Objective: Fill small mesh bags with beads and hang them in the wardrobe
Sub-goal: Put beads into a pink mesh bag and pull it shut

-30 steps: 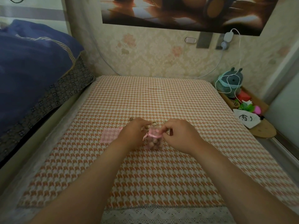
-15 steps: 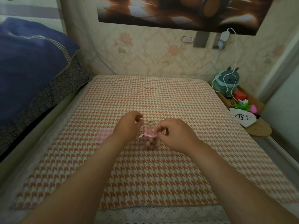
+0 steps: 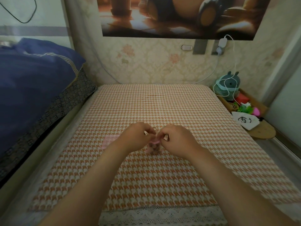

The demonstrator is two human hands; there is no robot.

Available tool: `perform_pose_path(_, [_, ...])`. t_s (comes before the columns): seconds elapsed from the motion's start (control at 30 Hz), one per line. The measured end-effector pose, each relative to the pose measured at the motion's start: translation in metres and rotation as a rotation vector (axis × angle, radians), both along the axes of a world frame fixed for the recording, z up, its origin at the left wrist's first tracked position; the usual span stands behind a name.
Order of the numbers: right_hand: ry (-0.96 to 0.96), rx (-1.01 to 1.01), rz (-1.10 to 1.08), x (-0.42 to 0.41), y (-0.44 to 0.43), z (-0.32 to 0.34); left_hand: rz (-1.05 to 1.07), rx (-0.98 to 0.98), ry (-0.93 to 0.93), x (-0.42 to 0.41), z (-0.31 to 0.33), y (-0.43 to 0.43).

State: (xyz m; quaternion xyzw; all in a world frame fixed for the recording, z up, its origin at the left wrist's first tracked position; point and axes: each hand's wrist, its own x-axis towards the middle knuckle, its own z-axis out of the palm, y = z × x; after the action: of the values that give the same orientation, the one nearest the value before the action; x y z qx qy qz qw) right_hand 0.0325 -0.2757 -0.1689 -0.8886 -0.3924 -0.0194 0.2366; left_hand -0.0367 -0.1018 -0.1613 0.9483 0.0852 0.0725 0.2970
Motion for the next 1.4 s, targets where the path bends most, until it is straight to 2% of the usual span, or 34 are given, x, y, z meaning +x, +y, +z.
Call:
perform_pose_path(0.13, [-0.003,-0.002,-0.014,-0.002,-0.002,0.002,-0.036,-0.108,0.003,-0.005,0.003,0.000])
perform_pose_path(0.23, [0.008,-0.003,-0.011,-0.002,-0.002,0.002,-0.090,-0.214,0.091,-0.009,0.001,0.000])
perform_pose_path(0.47, [0.110,-0.162,0.149,-0.008,0.007,-0.002,-0.112,-0.047,0.005,-0.009,-0.009,0.002])
perform_pose_path(0.67, [0.216,0.084,0.027,0.000,0.002,-0.002,-0.043,0.059,-0.023,-0.013,-0.008,0.000])
perform_pose_path(0.8, [0.361,0.066,-0.065,0.007,-0.004,-0.007,0.046,0.038,-0.005,-0.012,-0.010,0.004])
perform_pose_path(0.9, [0.359,0.043,-0.048,0.009,-0.003,-0.014,0.073,-0.002,-0.003,-0.011,-0.009,0.007])
perform_pose_path(1.07, [0.390,0.142,-0.138,0.009,-0.002,-0.007,0.099,0.000,0.048,-0.010,-0.007,0.013])
perform_pose_path(1.23, [0.509,0.182,-0.205,0.015,-0.006,-0.006,0.105,0.075,0.106,-0.014,-0.003,0.023])
perform_pose_path(1.4, [0.581,0.207,-0.244,0.019,-0.008,-0.008,0.109,0.035,0.120,-0.016,-0.006,0.029])
